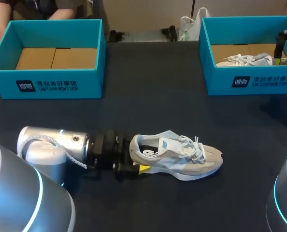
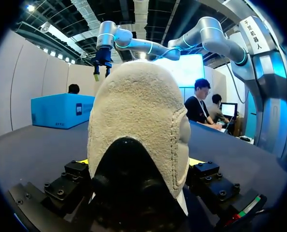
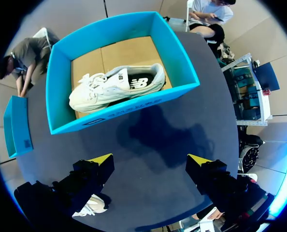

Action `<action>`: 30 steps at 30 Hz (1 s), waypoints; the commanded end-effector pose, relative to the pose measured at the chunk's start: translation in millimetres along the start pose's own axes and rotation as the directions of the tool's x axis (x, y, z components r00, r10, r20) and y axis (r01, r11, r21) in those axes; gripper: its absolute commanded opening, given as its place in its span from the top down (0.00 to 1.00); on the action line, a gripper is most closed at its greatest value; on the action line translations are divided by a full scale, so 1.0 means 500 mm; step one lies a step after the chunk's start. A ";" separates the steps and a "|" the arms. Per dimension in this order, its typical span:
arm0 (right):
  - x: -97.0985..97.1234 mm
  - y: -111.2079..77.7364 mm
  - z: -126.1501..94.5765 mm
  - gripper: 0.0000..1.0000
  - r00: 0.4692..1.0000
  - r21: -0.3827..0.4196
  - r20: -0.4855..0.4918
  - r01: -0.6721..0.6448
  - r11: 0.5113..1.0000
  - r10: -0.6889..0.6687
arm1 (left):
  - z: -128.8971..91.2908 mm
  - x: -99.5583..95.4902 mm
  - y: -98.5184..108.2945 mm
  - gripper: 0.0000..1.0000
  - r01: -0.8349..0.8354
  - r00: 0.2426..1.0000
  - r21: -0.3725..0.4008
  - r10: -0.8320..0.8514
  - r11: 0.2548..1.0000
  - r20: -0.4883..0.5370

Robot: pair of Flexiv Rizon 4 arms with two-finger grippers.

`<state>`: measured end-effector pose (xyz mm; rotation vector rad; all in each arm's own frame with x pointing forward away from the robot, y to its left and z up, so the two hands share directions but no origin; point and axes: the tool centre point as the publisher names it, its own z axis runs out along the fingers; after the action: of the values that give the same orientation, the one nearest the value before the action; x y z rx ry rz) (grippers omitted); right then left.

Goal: Take the shoe out of the shoebox, open the shoe tongue, remove and reinsert the insole, then place the shoe into the shoebox

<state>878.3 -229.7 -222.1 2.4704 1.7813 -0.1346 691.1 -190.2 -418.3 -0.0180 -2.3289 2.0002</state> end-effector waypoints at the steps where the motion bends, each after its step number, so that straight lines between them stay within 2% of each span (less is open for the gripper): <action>1: 0.000 -0.001 0.000 0.00 1.000 -0.001 0.001 0.000 1.000 0.000 | 0.012 0.003 0.004 0.00 -0.002 1.000 0.001 0.002 1.000 0.011; 6: 0.000 -0.001 0.000 0.00 1.000 -0.001 0.001 0.000 1.000 0.000 | 0.017 0.003 0.006 0.00 -0.004 1.000 0.001 0.004 1.000 0.019; 7: 0.000 -0.001 0.000 0.00 1.000 -0.001 0.001 0.000 1.000 0.000 | 0.017 0.002 0.006 0.18 -0.003 1.000 0.004 0.003 1.000 0.022; 8: 0.000 -0.001 0.000 0.00 1.000 -0.001 0.001 0.000 1.000 0.000 | 0.017 0.002 0.007 0.64 -0.003 1.000 0.006 0.003 1.000 0.024; 9: 0.000 -0.001 0.000 0.00 1.000 -0.001 0.001 0.000 1.000 0.000 | 0.017 0.002 0.007 1.00 -0.004 1.000 0.010 0.004 1.000 0.024; 30: 0.000 -0.001 0.000 0.00 1.000 -0.001 0.001 0.000 1.000 0.000 | 0.010 0.004 0.008 1.00 -0.011 1.000 0.008 0.011 1.000 0.017</action>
<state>878.3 -229.7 -222.1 2.4705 1.7813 -0.1346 690.4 -194.7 -420.8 -0.0150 -2.3344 2.0216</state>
